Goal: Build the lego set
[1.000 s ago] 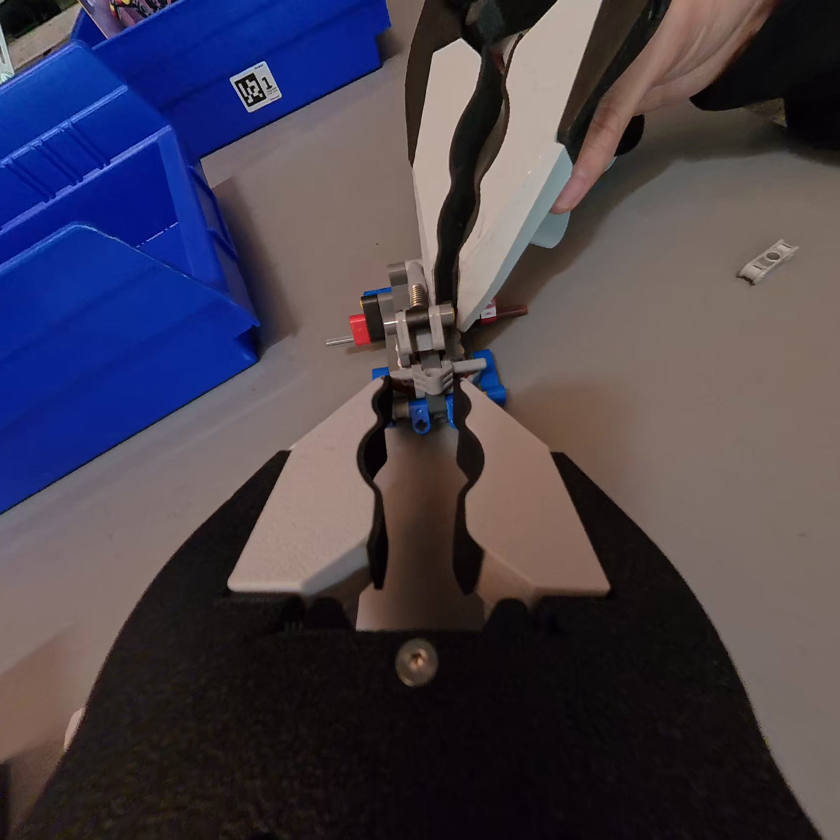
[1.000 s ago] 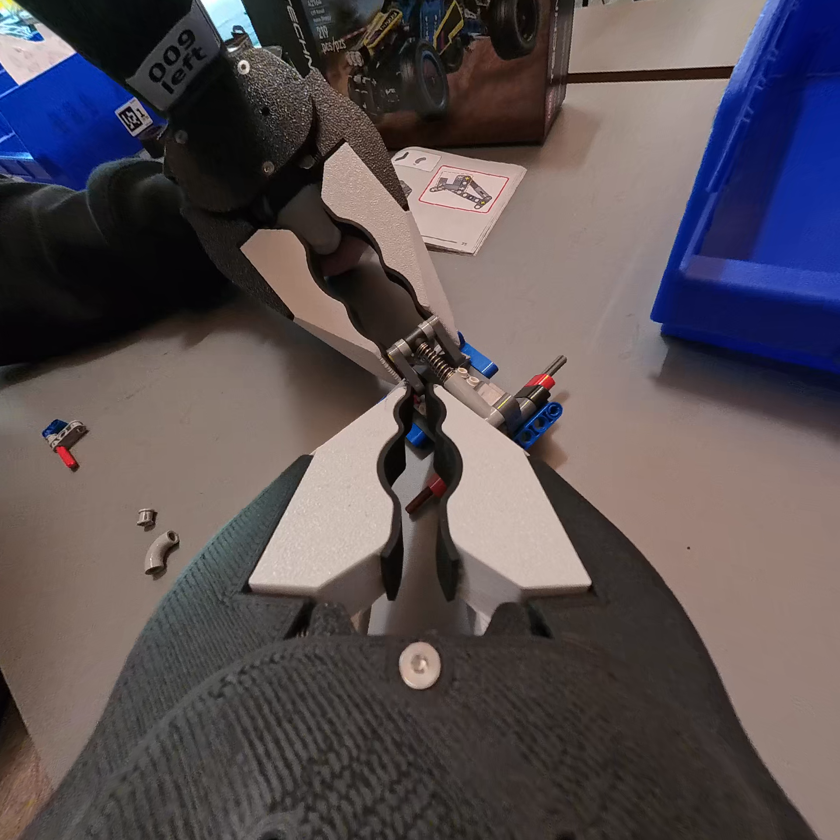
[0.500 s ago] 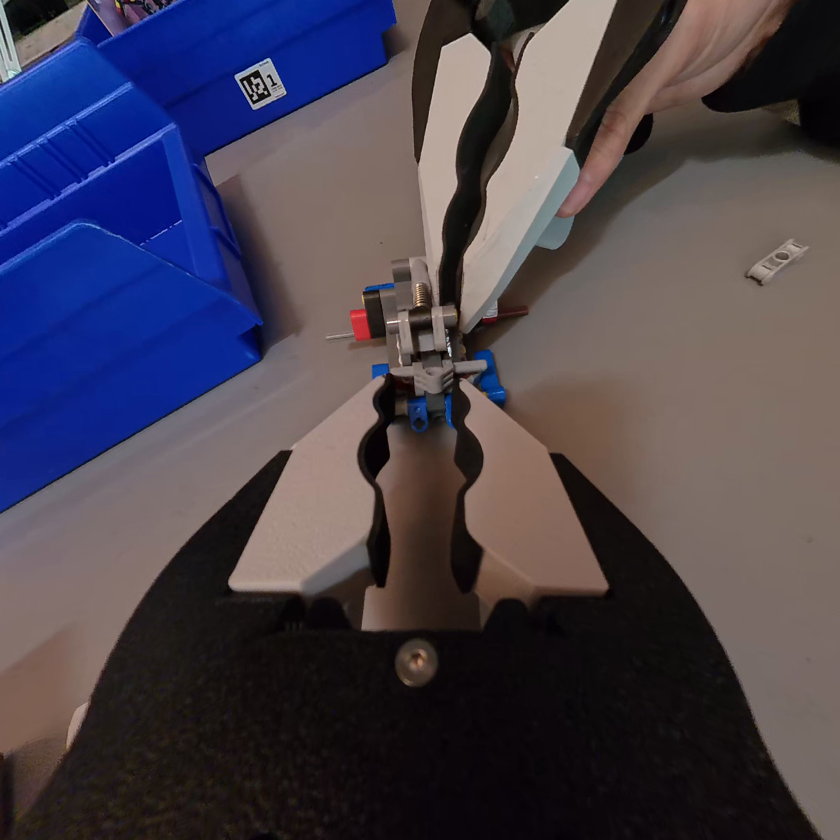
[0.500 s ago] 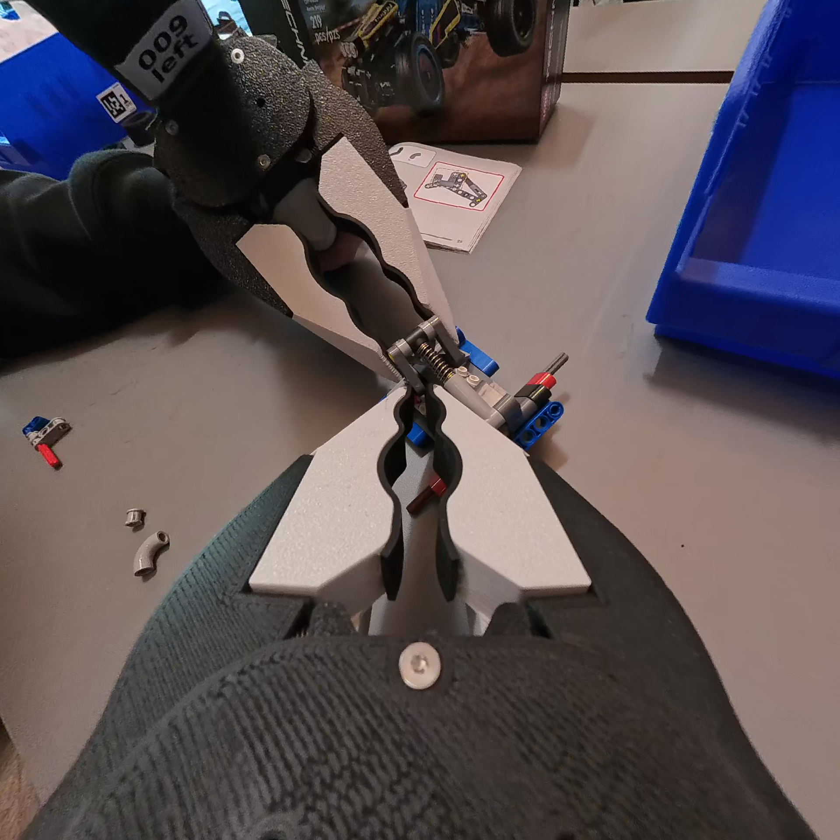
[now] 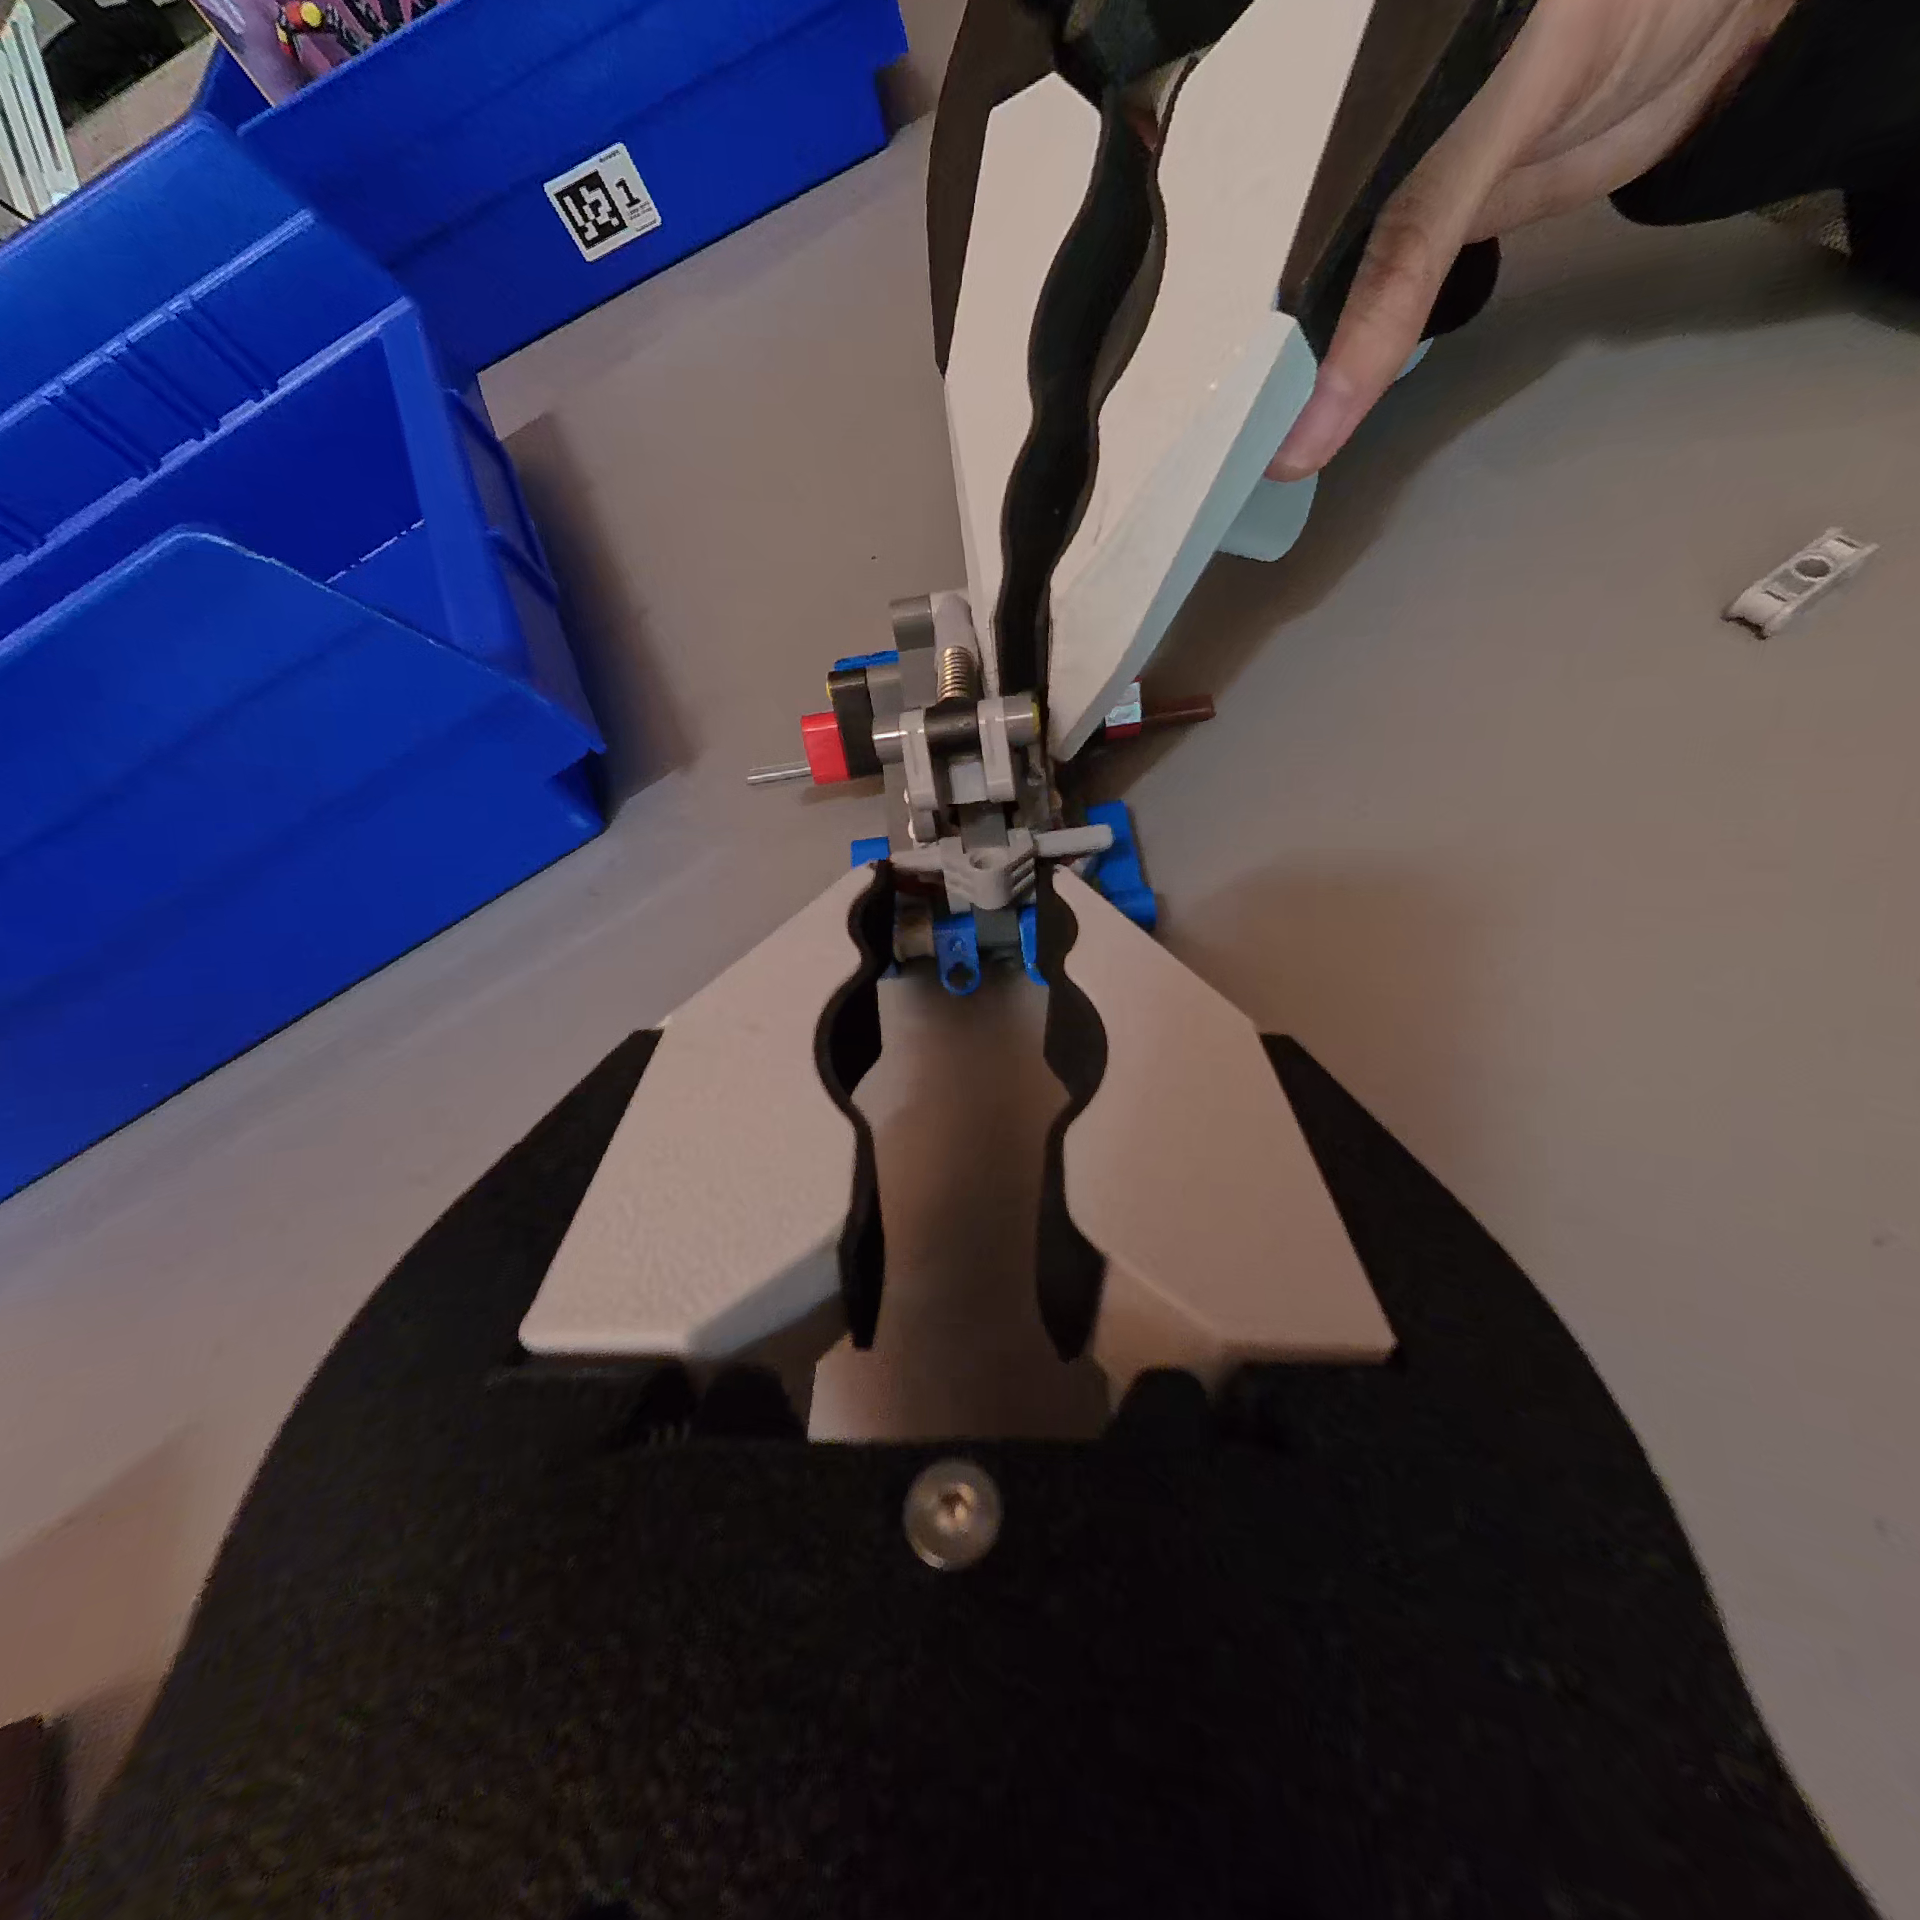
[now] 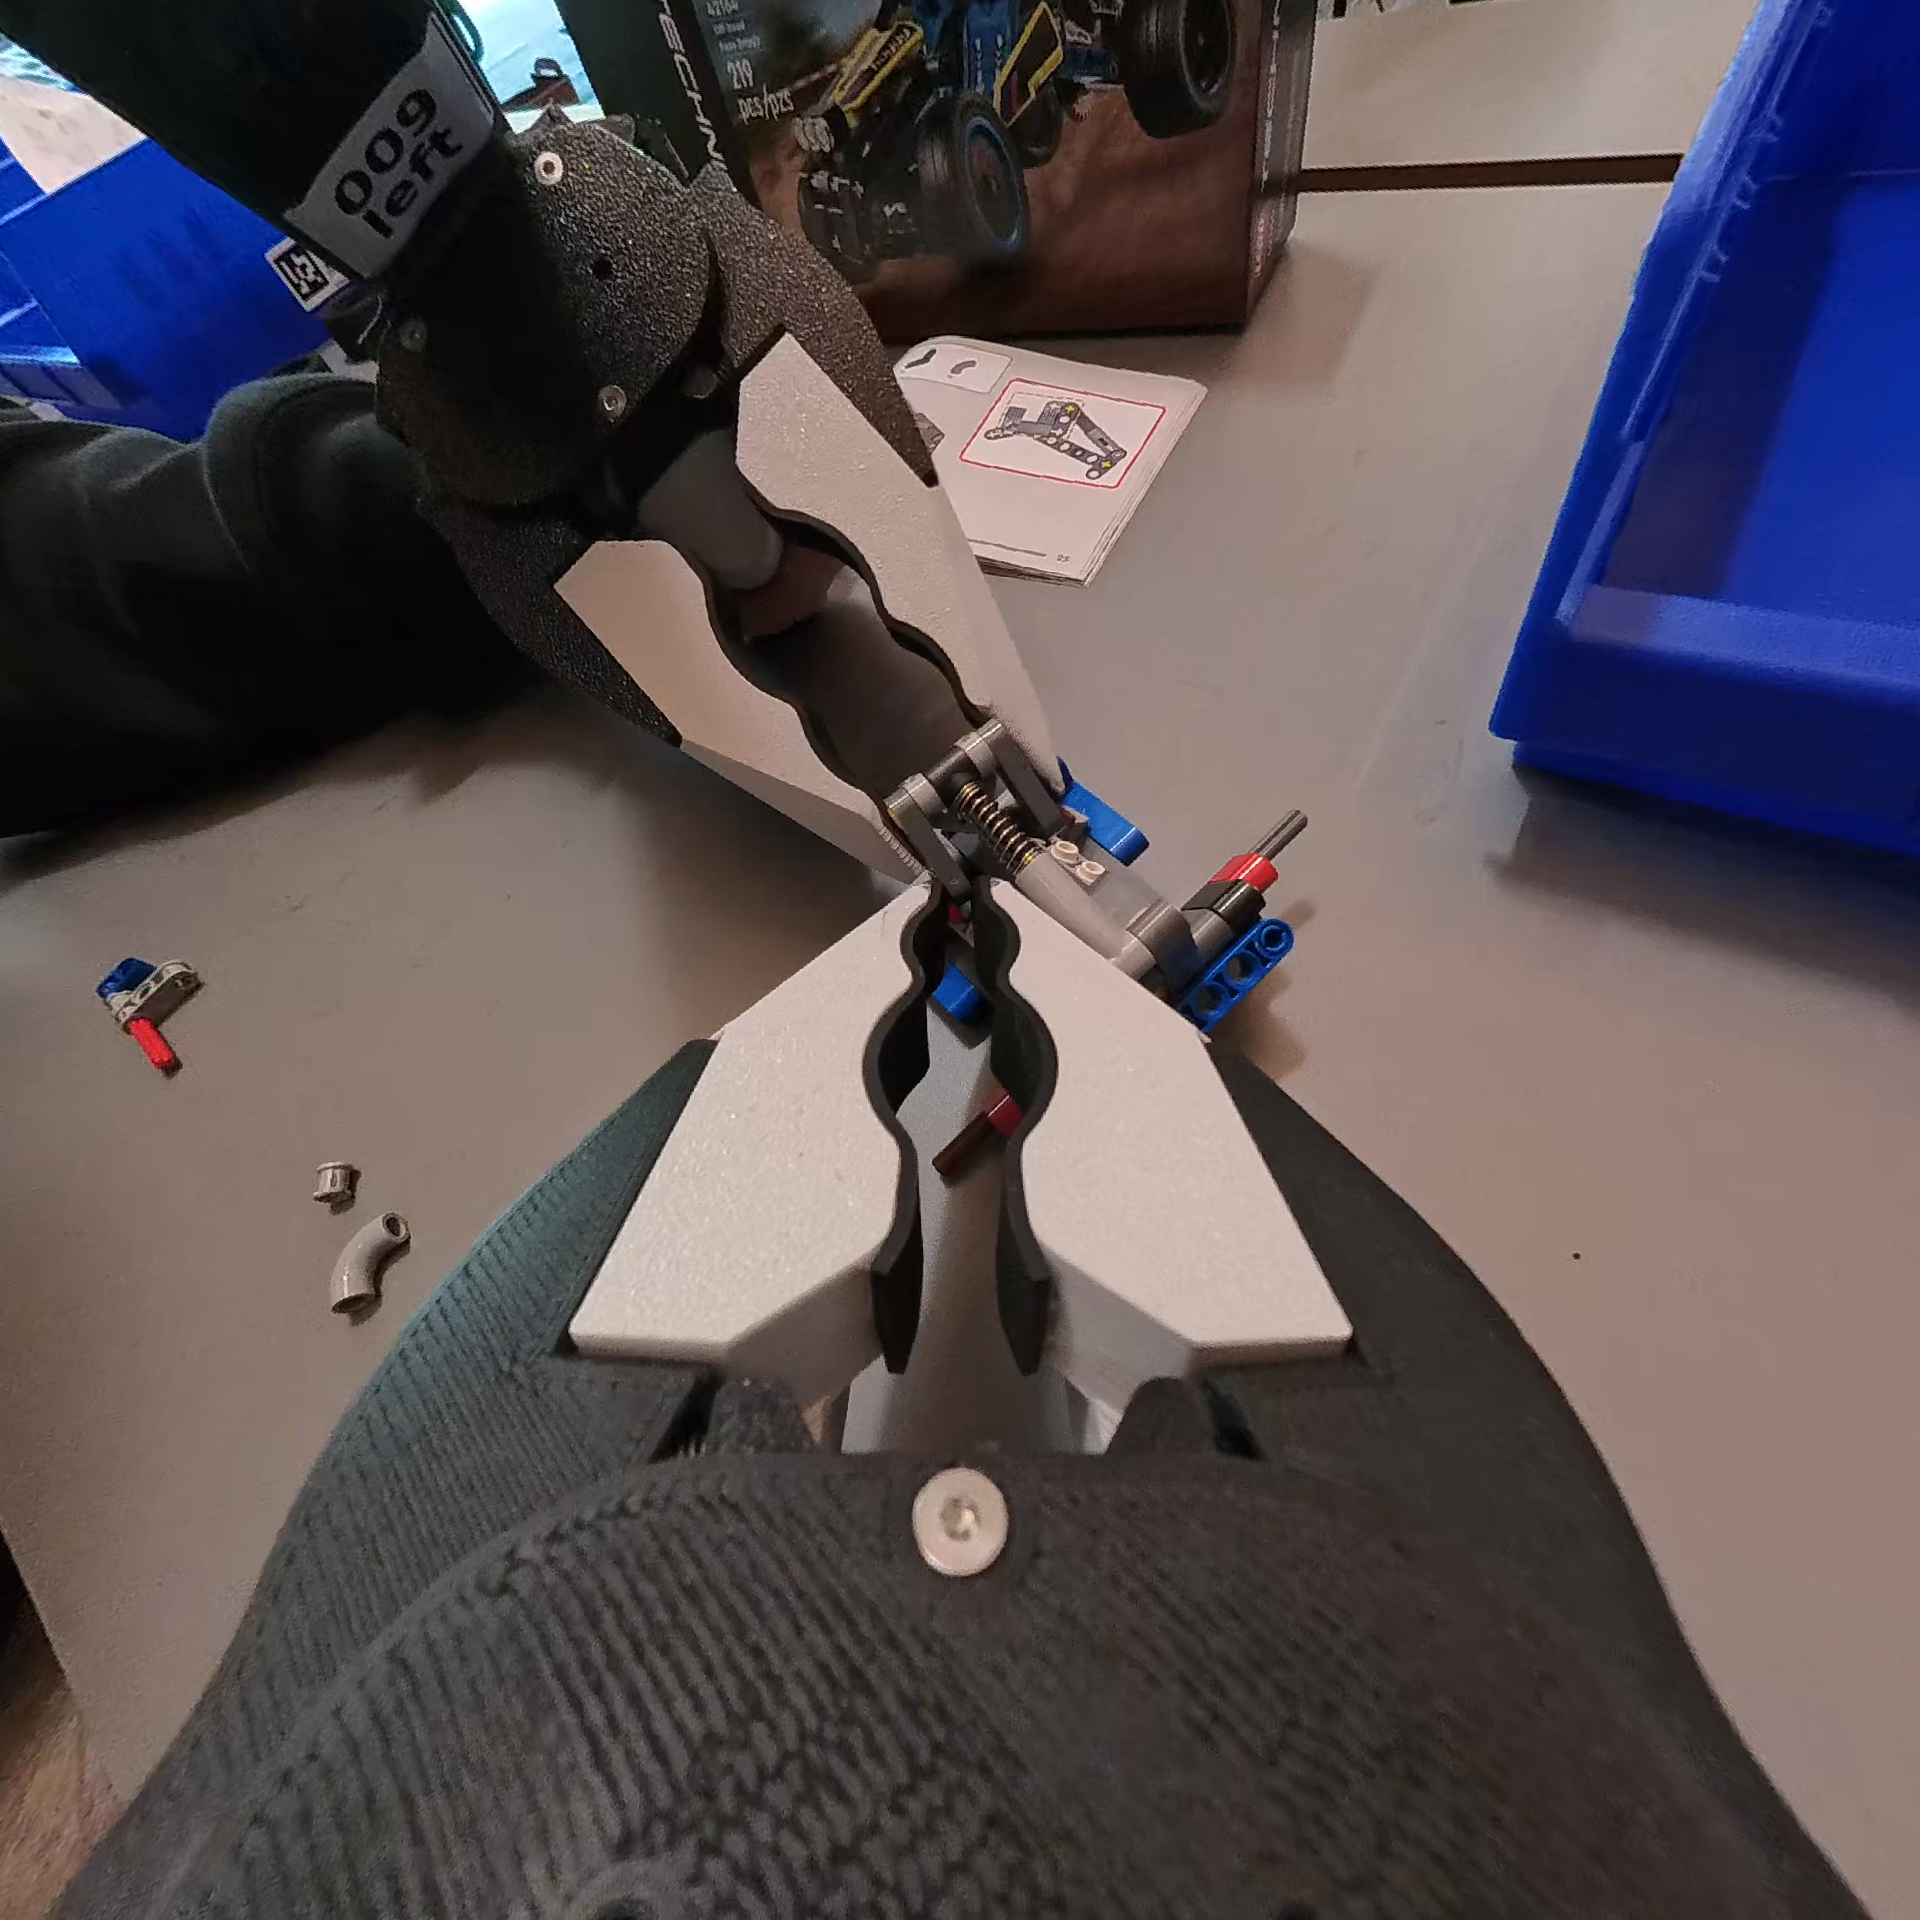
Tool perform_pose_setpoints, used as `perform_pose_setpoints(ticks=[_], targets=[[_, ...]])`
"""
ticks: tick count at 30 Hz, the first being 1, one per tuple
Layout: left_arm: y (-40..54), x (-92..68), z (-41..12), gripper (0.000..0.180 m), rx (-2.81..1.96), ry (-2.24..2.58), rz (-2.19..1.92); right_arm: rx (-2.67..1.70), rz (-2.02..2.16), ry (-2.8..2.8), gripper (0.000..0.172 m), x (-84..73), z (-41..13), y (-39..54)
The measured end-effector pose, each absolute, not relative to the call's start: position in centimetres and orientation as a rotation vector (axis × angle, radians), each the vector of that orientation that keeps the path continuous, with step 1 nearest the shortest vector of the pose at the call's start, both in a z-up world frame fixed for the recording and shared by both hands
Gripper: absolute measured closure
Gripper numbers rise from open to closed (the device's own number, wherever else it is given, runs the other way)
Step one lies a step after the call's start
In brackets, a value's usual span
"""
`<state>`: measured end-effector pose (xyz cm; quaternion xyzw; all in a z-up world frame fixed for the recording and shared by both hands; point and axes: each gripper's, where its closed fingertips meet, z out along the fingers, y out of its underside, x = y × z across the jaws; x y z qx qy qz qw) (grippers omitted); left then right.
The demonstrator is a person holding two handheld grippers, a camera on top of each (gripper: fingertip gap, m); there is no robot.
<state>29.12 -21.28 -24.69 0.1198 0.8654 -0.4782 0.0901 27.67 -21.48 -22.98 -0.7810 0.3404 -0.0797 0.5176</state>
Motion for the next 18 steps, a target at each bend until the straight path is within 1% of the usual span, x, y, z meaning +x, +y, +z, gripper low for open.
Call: perform_pose_setpoints(ticks=[18], targets=[[-21.28, 29.15, -24.71, 0.159, 0.367, 2.57, -1.418, -1.881, -0.214, 0.806, 0.17, 27.82, -22.93, -21.33]])
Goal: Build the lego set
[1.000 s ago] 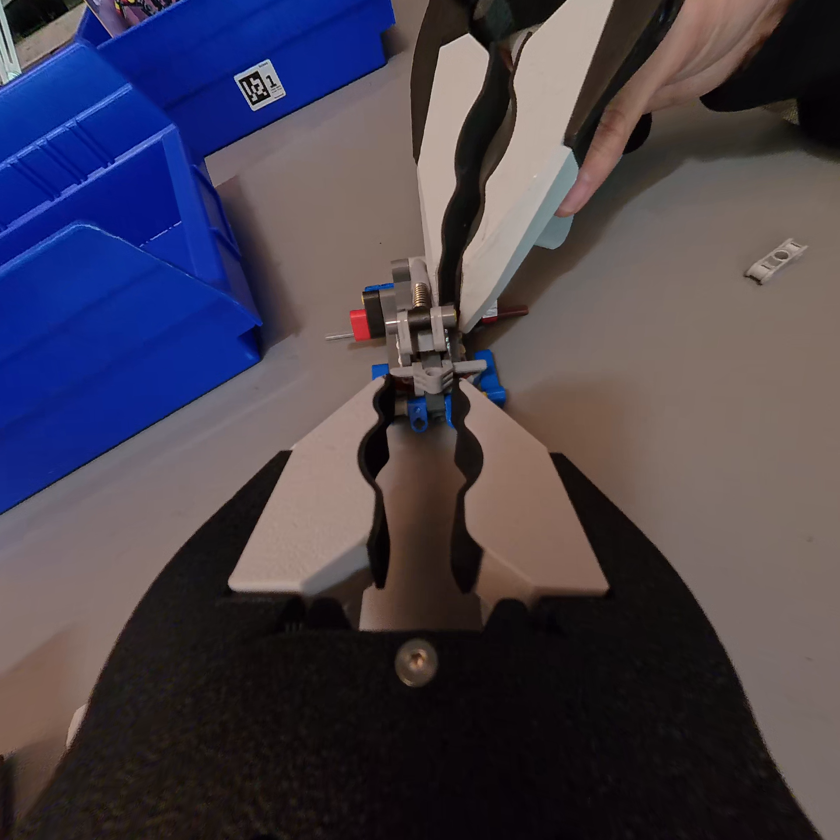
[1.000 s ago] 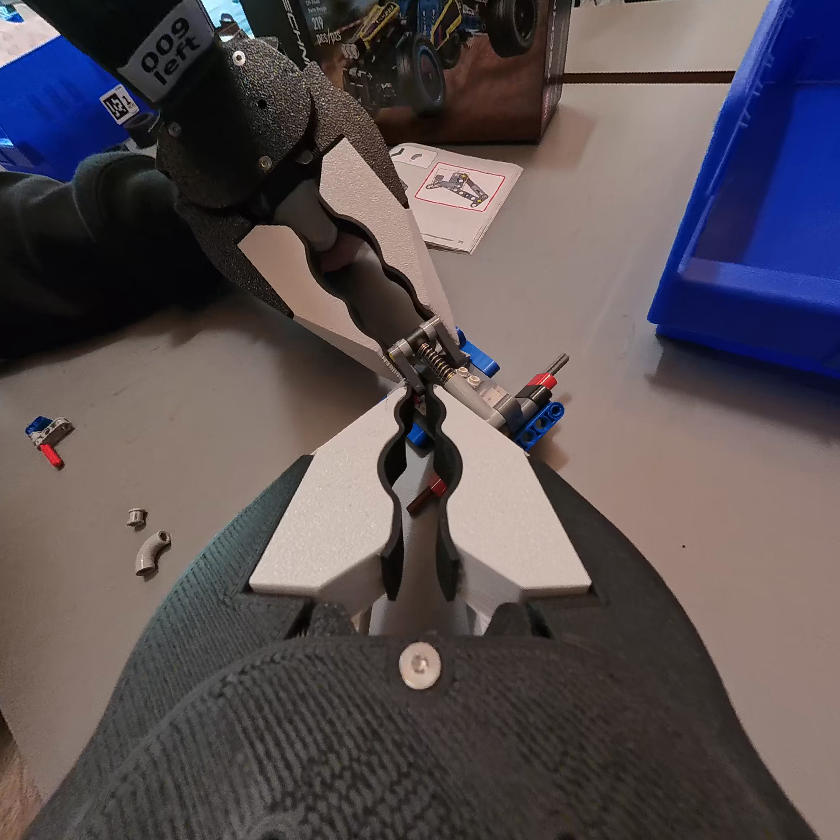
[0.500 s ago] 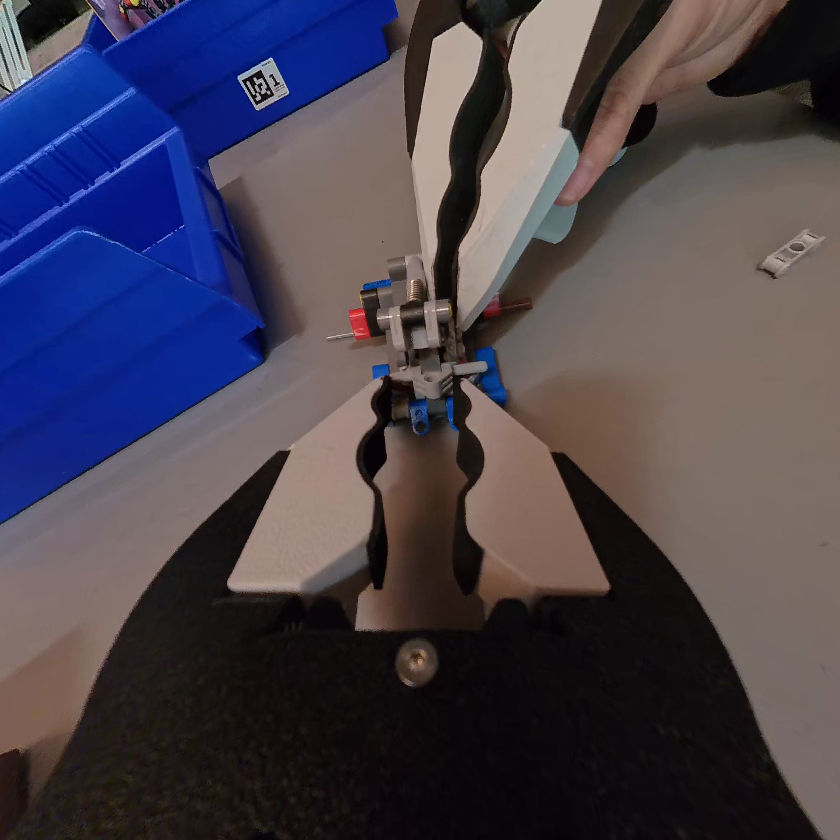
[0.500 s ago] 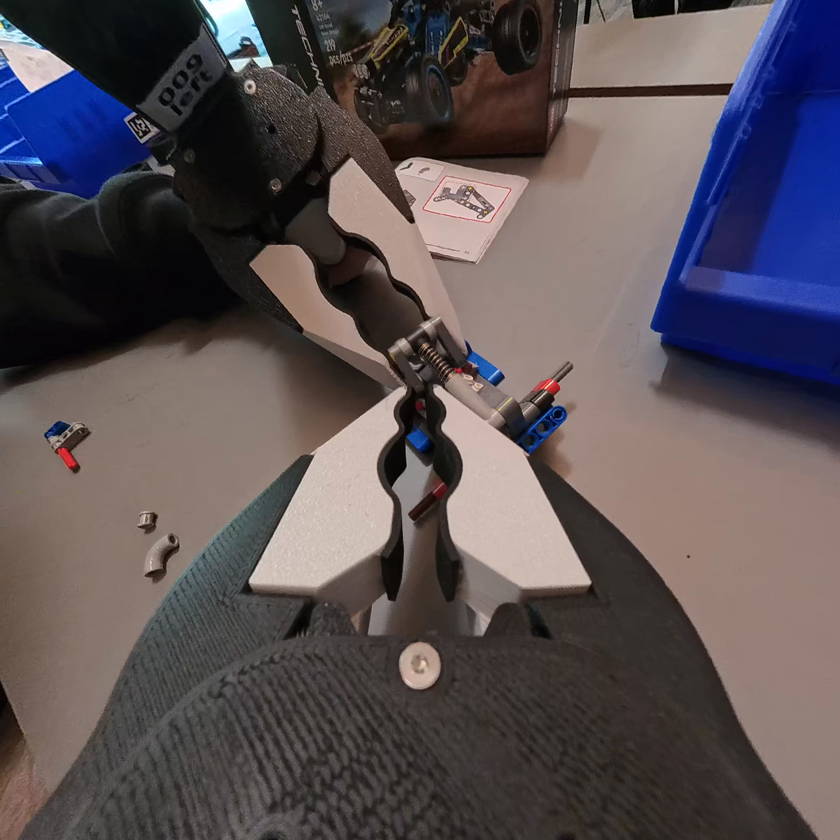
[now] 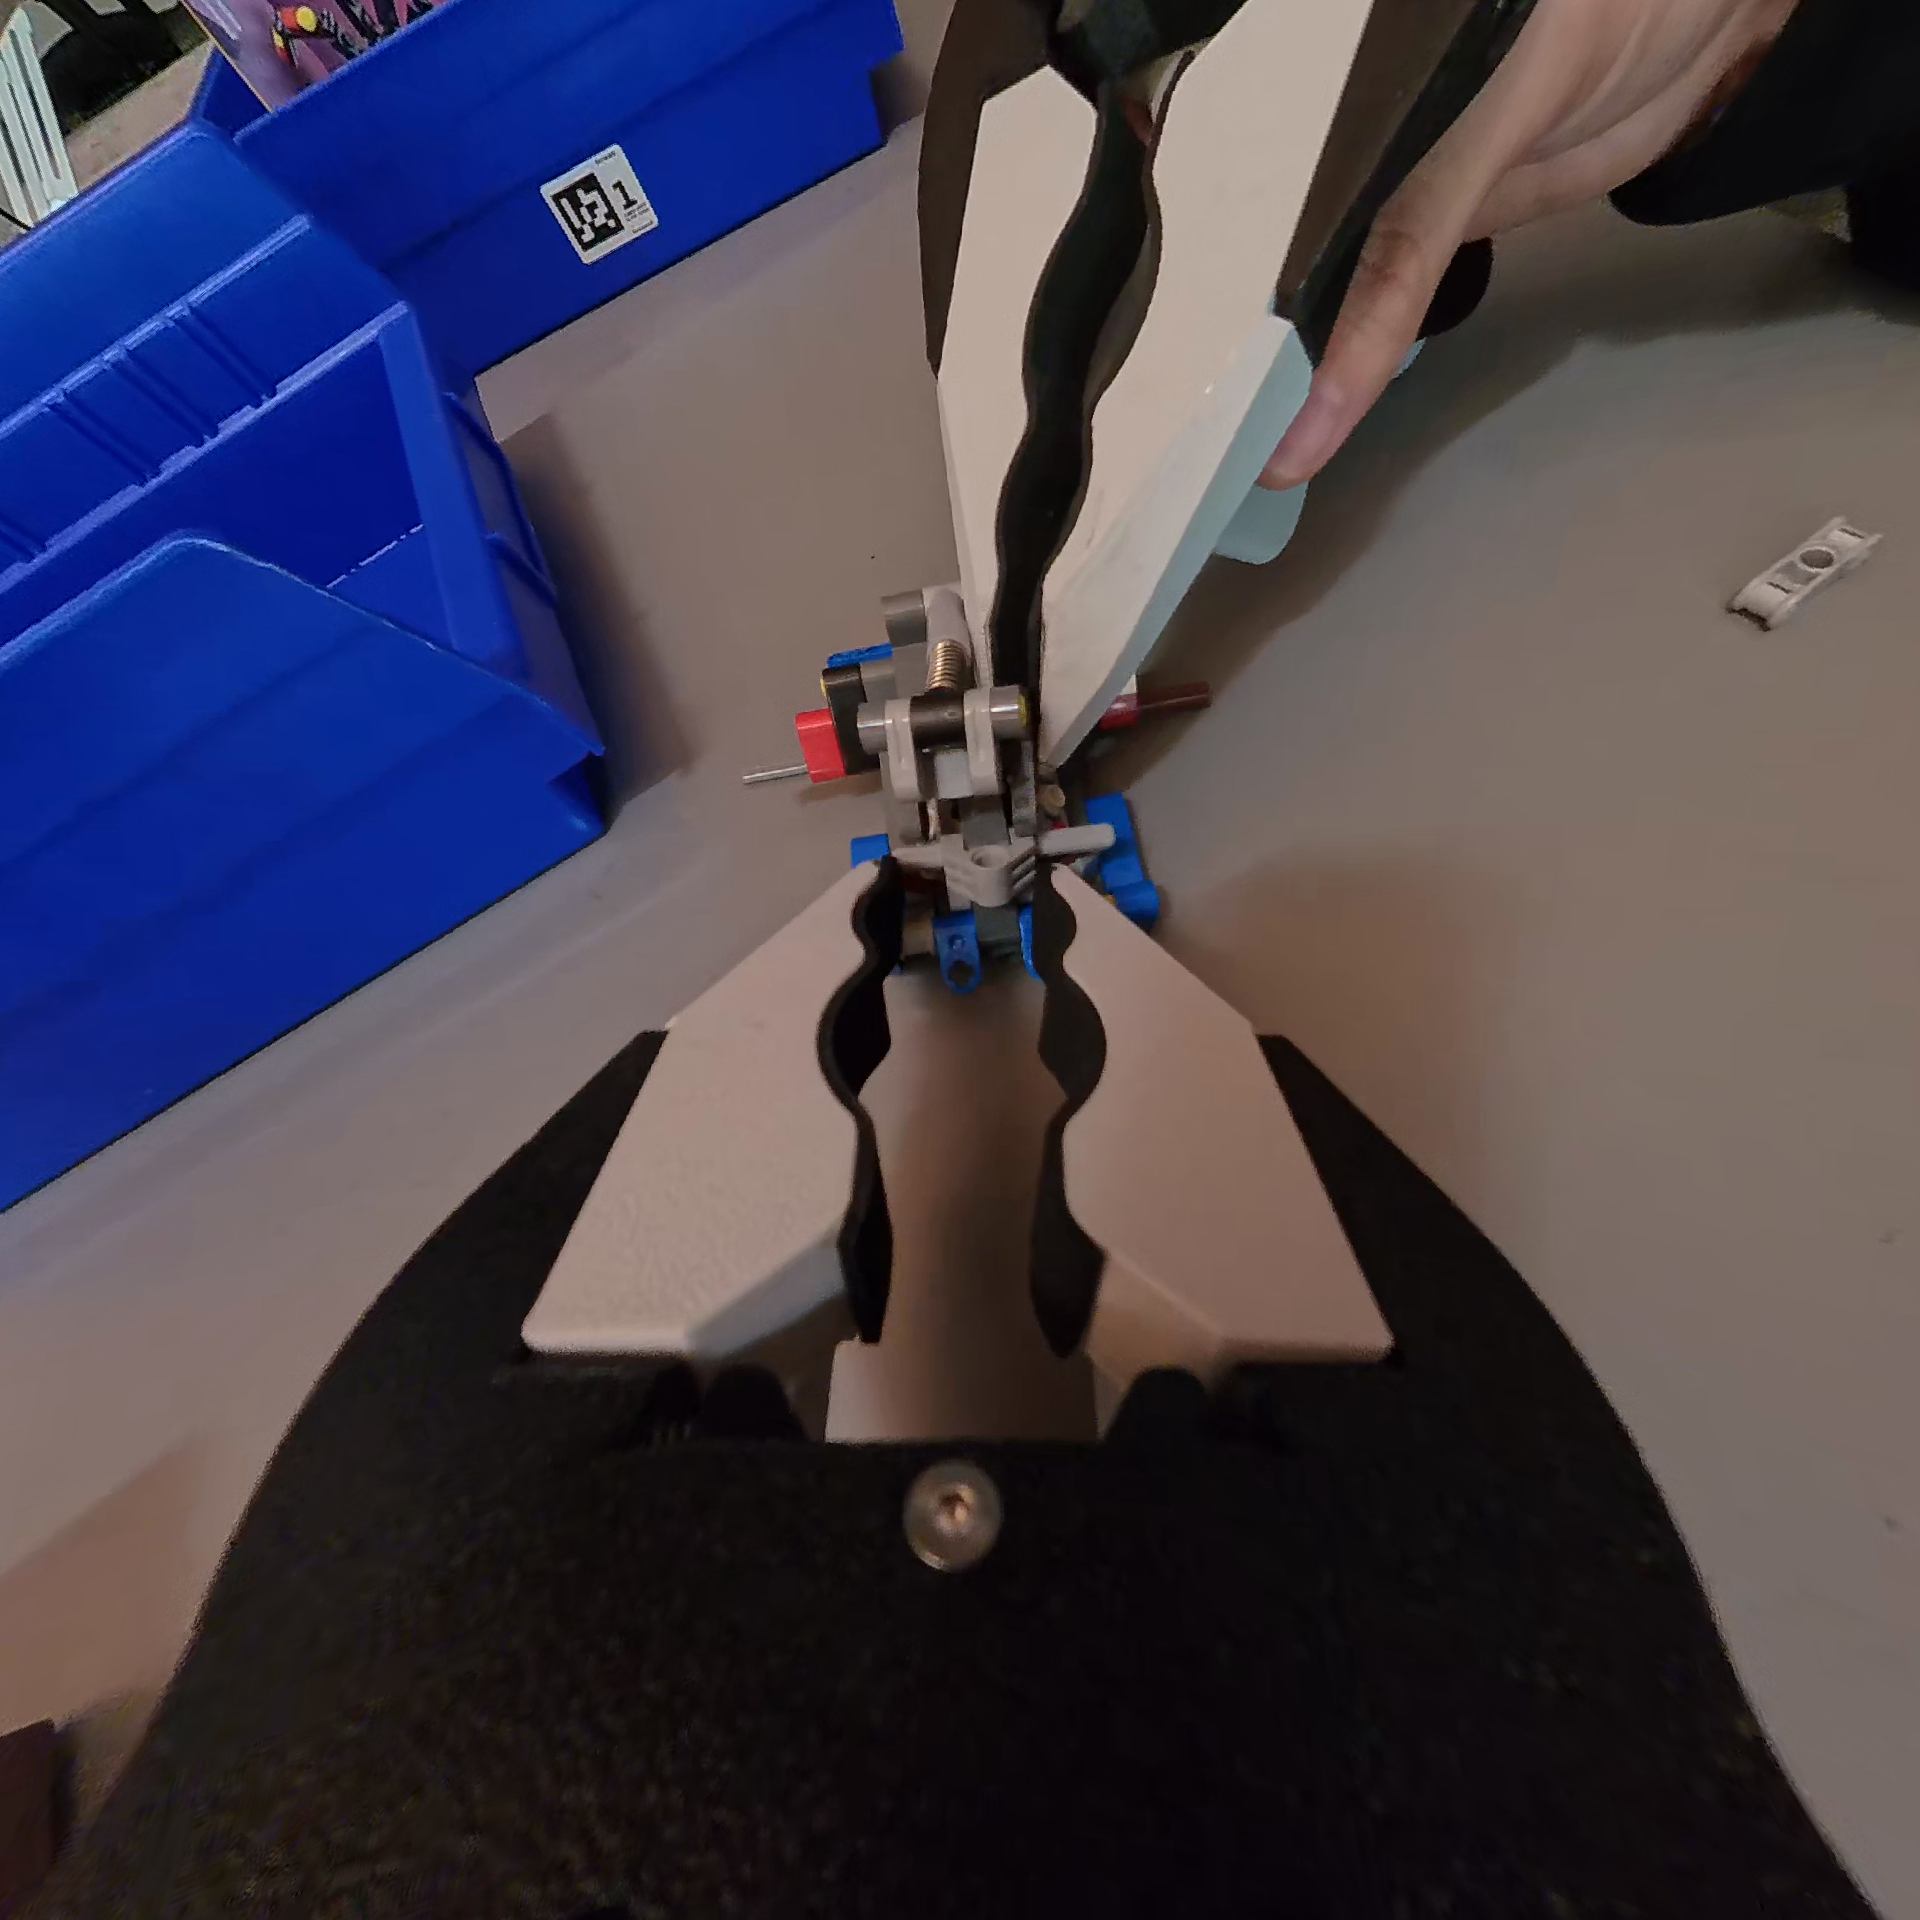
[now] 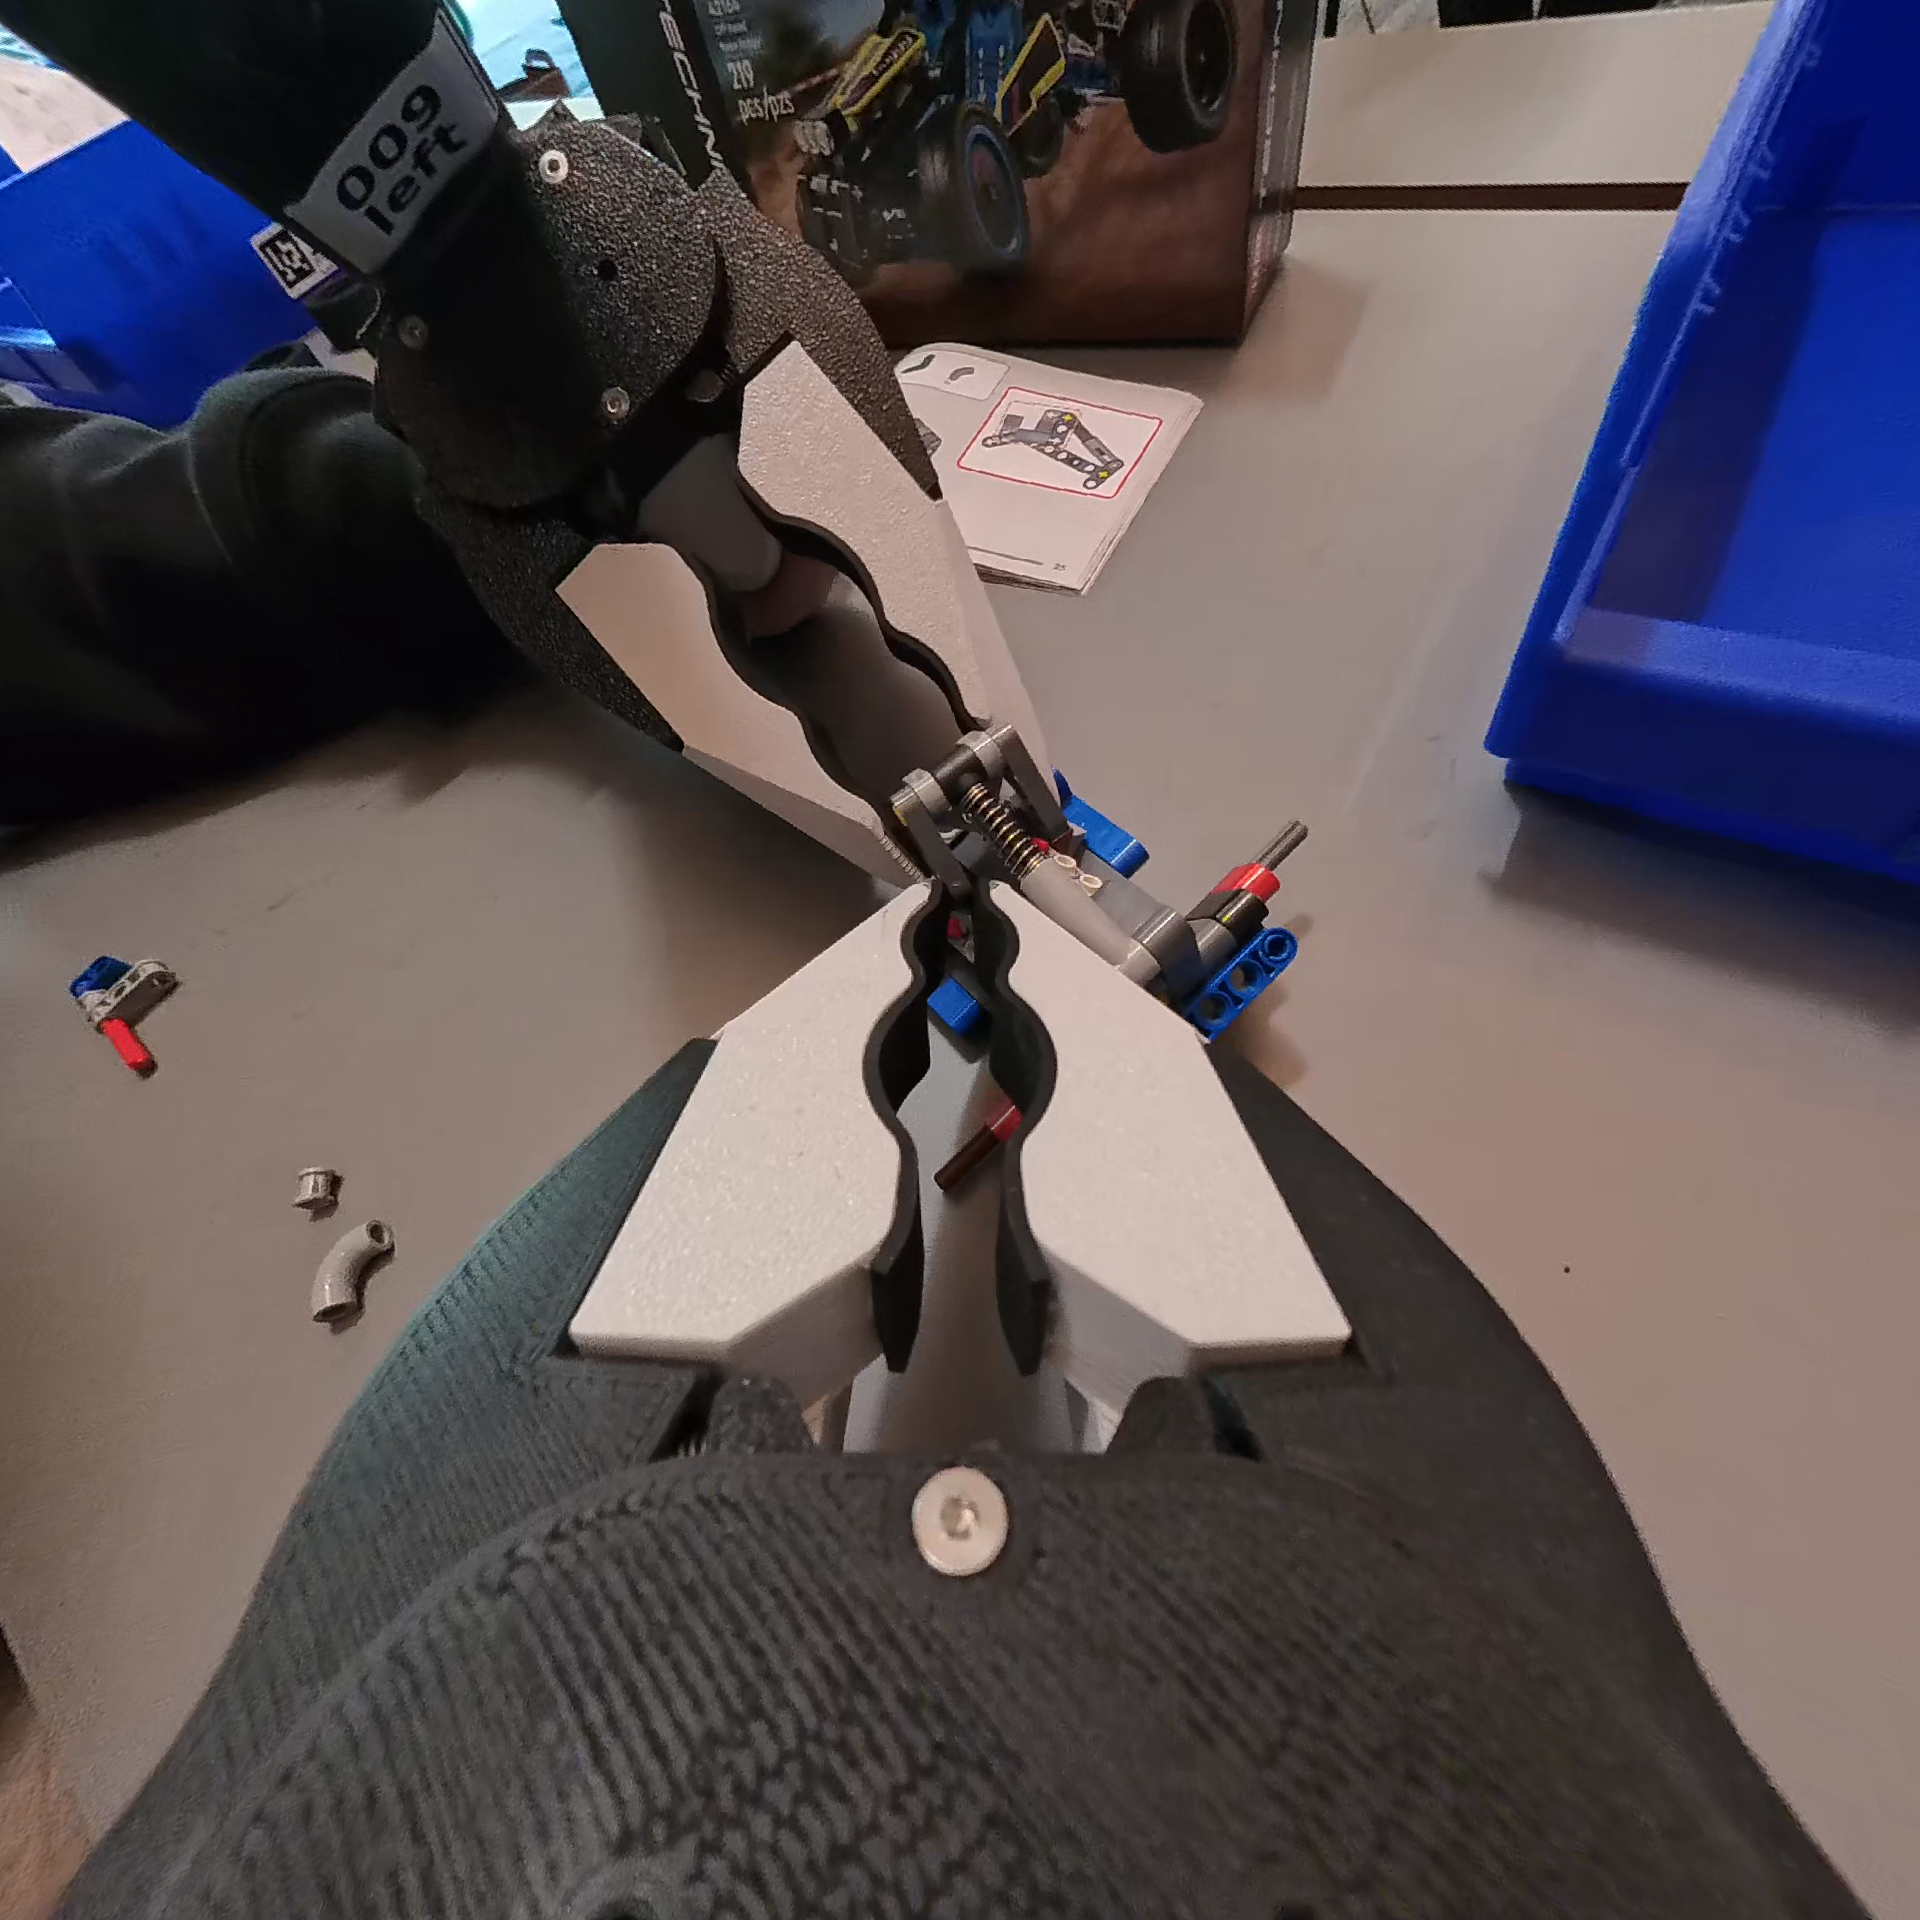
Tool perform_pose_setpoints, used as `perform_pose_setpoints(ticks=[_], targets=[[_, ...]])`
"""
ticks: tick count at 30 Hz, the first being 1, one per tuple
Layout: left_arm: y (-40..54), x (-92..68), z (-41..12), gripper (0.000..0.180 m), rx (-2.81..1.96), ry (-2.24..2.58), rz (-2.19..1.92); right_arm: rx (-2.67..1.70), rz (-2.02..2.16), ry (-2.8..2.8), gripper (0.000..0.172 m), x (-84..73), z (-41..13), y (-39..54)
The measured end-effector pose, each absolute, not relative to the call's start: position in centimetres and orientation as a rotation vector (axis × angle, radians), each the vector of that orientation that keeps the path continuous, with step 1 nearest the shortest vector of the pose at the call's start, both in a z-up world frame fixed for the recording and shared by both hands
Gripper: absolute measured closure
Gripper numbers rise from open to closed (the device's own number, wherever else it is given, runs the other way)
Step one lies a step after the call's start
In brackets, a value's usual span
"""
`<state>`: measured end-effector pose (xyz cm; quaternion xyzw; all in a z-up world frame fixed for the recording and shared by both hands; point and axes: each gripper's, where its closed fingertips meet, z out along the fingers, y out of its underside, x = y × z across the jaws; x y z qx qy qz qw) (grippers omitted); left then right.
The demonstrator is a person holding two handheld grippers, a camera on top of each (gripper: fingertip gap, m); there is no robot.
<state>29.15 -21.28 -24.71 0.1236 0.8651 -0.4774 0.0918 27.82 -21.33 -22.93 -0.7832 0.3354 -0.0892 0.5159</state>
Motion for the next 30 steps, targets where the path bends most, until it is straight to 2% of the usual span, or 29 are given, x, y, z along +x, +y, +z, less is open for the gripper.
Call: perform_pose_setpoints(ticks=[5, 7, 10, 18, 19, 21, 23, 25, 28, 30], targets=[[-21.3, 29.2, -24.6, 0.157, 0.356, 2.572, -1.429, -1.868, -0.18, 0.81, 0.171, 27.8, -22.9, -21.3], [-21.4, 29.4, -24.4, 0.15, 0.34, 2.548, -1.439, -1.865, -0.181, 0.807, 0.171, 27.8, -22.8, -21.3], [-21.6, 29.1, -24.4, 0.157, 0.374, 2.538, -1.437, -1.842, -0.2, 0.816, 0.17, 28.0, -22.5, -21.6], [-22.0, 29.1, -24.7, 0.157, 0.397, 2.529, -1.405, -1.779, -0.154, 0.798, 0.169, 27.7, -21.7, -21.8], [-22.1, 29.0, -24.7, 0.157, 0.405, 2.525, -1.404, -1.763, -0.151, 0.787, 0.167, 27.6, -21.4, -21.8], [-22.1, 28.9, -24.7, 0.157, 0.426, 2.52, -1.41, -1.749, -0.136, 0.785, 0.149, 26.8, -21.1, -22.0], [-22.0, 28.6, -24.6, 0.157, 0.45, 2.517, -1.418, -1.826, -0.169, 0.799, 0.142, 25.6, -21.4, -22.6], [-22.0, 28.7, -24.6, 0.157, 0.461, 2.505, -1.415, -1.961, -0.269, 0.786, 0.138, 24.6, -21.4, -23.6], [-22.1, 28.7, -24.6, 0.157, 0.483, 2.487, -1.414, -2.056, -0.716, 0.767, 0.137, 27.0, -19.5, -26.5], [-22.2, 28.7, -24.5, 0.157, 0.503, 2.464, -1.413, -2.057, -0.825, 0.581, 0.142, 27.8, -18.3, -25.1]])
